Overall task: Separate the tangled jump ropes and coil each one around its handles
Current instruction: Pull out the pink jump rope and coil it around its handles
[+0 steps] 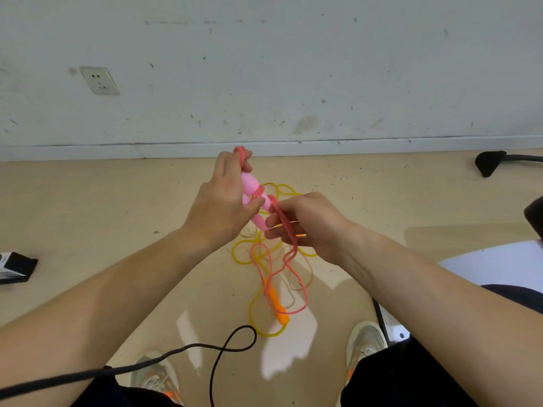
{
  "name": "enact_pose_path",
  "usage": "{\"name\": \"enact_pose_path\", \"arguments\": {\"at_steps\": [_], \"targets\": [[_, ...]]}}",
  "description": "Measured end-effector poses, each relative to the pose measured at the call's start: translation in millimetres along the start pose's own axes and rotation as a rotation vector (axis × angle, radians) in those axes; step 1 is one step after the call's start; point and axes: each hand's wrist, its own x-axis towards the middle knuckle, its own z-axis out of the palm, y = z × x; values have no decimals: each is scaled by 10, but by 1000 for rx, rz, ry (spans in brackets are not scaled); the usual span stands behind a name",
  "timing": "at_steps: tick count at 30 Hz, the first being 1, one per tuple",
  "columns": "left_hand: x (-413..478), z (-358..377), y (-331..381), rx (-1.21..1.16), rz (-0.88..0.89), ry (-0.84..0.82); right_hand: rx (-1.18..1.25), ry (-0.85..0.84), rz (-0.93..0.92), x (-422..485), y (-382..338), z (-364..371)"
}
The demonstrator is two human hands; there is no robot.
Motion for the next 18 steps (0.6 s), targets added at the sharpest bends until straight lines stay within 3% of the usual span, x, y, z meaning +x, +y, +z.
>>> {"name": "enact_pose_path", "arguments": {"at_steps": [8, 13, 18], "targets": [[67, 76, 57, -204, -228, 275, -19, -109, -163, -70, 22, 171], [78, 172, 45, -413, -385, 352, -312, 55, -402, 18, 172, 249], [65, 203, 109, -596, -598, 291, -600, 182, -551, 62, 219, 231]]}}
